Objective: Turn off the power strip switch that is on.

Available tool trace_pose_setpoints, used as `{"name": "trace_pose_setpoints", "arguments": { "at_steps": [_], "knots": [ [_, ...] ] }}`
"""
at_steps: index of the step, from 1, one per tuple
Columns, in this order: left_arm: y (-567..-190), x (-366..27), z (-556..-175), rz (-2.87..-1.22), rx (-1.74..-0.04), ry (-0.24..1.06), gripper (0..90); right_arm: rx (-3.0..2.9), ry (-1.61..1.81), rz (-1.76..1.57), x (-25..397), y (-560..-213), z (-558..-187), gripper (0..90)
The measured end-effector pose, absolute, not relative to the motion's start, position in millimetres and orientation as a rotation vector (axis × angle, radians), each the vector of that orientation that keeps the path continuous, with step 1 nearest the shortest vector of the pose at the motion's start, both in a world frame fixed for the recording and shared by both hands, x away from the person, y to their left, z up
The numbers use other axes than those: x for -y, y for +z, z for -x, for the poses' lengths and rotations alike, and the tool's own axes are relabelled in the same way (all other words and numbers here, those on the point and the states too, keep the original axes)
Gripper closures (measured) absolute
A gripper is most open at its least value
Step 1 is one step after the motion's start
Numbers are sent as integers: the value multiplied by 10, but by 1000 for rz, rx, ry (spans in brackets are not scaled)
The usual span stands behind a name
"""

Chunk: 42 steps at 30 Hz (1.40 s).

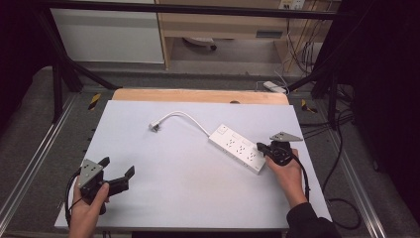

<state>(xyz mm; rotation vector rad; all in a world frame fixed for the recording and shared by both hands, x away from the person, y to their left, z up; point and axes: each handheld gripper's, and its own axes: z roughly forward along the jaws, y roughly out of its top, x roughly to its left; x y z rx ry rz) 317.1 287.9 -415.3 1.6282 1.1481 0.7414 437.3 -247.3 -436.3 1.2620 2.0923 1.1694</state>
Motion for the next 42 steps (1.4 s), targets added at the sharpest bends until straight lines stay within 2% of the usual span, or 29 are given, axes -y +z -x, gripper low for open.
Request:
{"name": "trace_pose_setpoints", "arguments": {
  "at_steps": [10, 18, 26, 32, 39, 42],
  "knots": [
    [-4156, -2869, -3167, -1629, -1147, 735, 58, -2086, 1187, -1258, 2420, -4330, -4388, 896],
    [-4161, -2871, -3168, -1633, -1149, 731, 58, -2079, 1203, -1258, 2370, -4303, -4406, 815],
    [-4161, -2869, -3165, -1634, -1146, 729, 58, -2062, 1230, -1278, 2311, -4244, -4415, 600],
    [-4160, -2872, -3164, -1634, -1146, 729, 57, -2061, 1227, -1295, 2243, -4204, -4435, 397],
    [-4159, -2874, -3162, -1634, -1144, 730, 57, -2047, 1227, -1303, 2203, -4153, -4454, 241],
    [-4156, -2875, -3159, -1636, -1142, 730, 57, -2041, 1220, -1298, 2200, -4135, -4464, 206]
  ]
}}
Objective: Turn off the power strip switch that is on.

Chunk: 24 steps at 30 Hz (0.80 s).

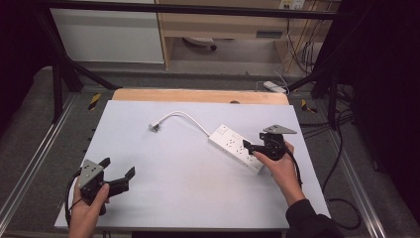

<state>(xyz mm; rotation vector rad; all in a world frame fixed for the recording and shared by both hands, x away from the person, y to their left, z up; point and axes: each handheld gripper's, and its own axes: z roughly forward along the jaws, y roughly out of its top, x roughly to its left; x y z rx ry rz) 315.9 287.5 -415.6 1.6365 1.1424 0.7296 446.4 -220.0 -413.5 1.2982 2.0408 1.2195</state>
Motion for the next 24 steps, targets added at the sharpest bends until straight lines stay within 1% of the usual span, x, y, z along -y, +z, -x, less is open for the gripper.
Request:
{"name": "trace_pose_setpoints", "arguments": {
  "at_steps": [4, 16, 24],
  "knots": [
    [-4157, -2875, -3161, -1634, -1143, 730, 57, -2032, 1217, -1296, 2200, -4126, -4478, 168],
    [-4156, -2879, -3156, -1635, -1142, 728, 57, -2040, 1201, -1306, 2182, -4094, -4508, 108],
    [-4155, -2880, -3152, -1634, -1141, 729, 57, -2026, 1230, -1304, 2198, -4059, -4501, 35]
  ]
}}
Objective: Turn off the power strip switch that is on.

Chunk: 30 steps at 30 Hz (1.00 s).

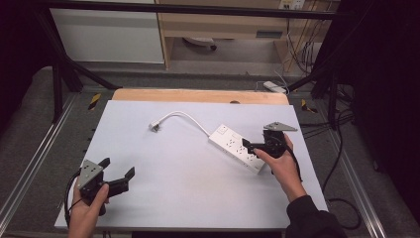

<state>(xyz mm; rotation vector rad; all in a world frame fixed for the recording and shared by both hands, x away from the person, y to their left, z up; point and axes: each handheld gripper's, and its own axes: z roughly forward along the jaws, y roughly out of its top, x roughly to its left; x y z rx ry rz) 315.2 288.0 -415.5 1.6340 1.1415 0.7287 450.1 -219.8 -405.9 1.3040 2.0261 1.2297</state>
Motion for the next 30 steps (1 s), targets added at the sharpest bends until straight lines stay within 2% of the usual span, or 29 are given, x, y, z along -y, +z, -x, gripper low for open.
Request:
{"name": "trace_pose_setpoints", "arguments": {
  "at_steps": [30],
  "knots": [
    [-4166, -2874, -3142, -1648, -1141, 722, 57, -1957, 1297, -1272, 2329, -3787, -4422, 57]
  ]
}}
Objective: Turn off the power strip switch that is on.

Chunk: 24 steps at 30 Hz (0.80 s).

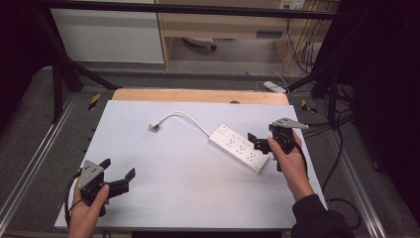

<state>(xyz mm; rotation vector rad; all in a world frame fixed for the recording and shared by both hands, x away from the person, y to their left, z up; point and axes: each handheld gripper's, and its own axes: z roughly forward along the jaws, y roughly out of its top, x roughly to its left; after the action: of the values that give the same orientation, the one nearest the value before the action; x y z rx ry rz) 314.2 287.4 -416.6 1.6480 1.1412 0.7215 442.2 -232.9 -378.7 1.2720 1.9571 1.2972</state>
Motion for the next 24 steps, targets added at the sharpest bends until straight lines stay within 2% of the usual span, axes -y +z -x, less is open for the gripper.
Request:
{"name": "trace_pose_setpoints", "arguments": {
  "at_steps": [24],
  "knots": [
    [-4157, -2889, -3098, -1647, -1147, 704, 54, -1899, 1384, -1184, 2478, -3512, -4184, 51]
  ]
}}
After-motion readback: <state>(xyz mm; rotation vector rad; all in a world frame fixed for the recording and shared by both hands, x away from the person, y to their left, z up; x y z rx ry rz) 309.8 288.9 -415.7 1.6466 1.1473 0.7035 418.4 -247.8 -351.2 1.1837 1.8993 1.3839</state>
